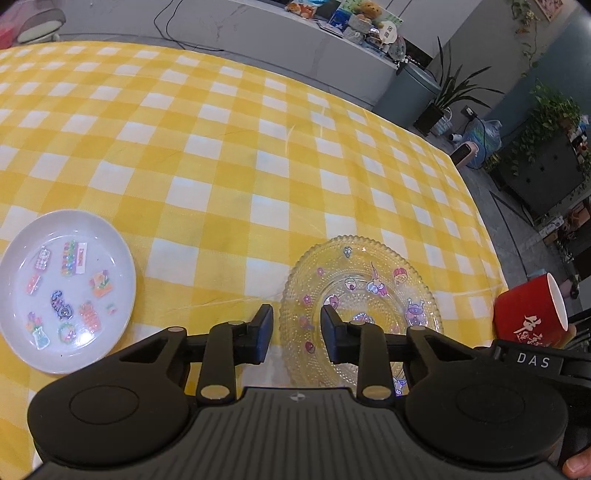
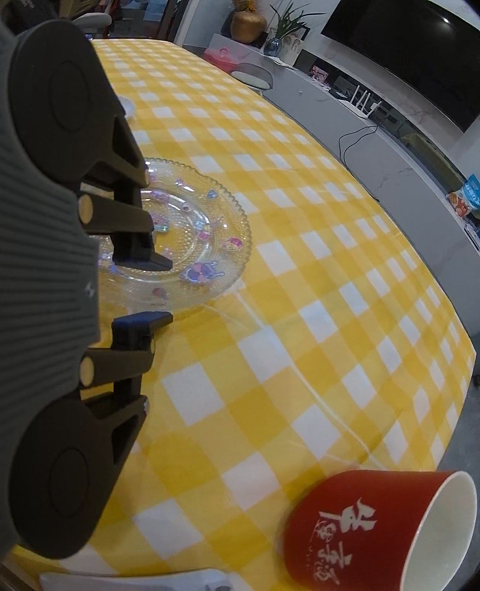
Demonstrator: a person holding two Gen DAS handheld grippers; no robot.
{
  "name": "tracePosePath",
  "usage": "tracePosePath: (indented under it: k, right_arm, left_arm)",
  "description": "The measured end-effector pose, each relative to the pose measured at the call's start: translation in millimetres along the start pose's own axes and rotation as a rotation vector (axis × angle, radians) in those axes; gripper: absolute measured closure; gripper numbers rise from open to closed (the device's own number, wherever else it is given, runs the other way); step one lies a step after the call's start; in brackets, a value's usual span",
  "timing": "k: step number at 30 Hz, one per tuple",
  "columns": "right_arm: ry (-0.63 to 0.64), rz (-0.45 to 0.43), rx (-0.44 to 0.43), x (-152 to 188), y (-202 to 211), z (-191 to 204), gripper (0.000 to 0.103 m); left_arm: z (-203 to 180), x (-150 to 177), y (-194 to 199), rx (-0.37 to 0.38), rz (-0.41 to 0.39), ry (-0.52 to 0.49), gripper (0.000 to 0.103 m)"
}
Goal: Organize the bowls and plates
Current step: 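Move both grippers to the clear glass plate rim and close, then carry the glass plate with both grippers onto the vine-pattern plate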
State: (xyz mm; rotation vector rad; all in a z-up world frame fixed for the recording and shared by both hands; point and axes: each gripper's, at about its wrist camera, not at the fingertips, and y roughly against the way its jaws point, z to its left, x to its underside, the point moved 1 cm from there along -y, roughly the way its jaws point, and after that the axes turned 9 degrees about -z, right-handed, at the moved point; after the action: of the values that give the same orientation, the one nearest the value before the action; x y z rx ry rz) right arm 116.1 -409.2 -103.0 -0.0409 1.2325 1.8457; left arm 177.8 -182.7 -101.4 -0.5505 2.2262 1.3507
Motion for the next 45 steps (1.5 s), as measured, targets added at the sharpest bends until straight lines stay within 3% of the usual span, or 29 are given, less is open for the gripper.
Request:
tracePosePath:
  k: [10, 27, 45]
  right_arm:
    - [-0.01, -0.015, 0.022, -1.3, -0.7, -4.5, 0.094]
    - [-0.022, 0.012, -0.095, 9.1, 11.9, 9.4, 0.096]
    - [0.023, 0.112, -0.246, 43.1, 27.8, 33.7, 0.096]
  left_arm:
    - [0.3, 1.5, 1.3, -0.021, -0.011, -0.008, 0.088]
    - [16.7, -2.6, 43.3, -0.053, -0.053, 0.044, 0.09]
    - [44.0, 26.3, 124.1, -0.102, -0.13, 0.091, 0.09]
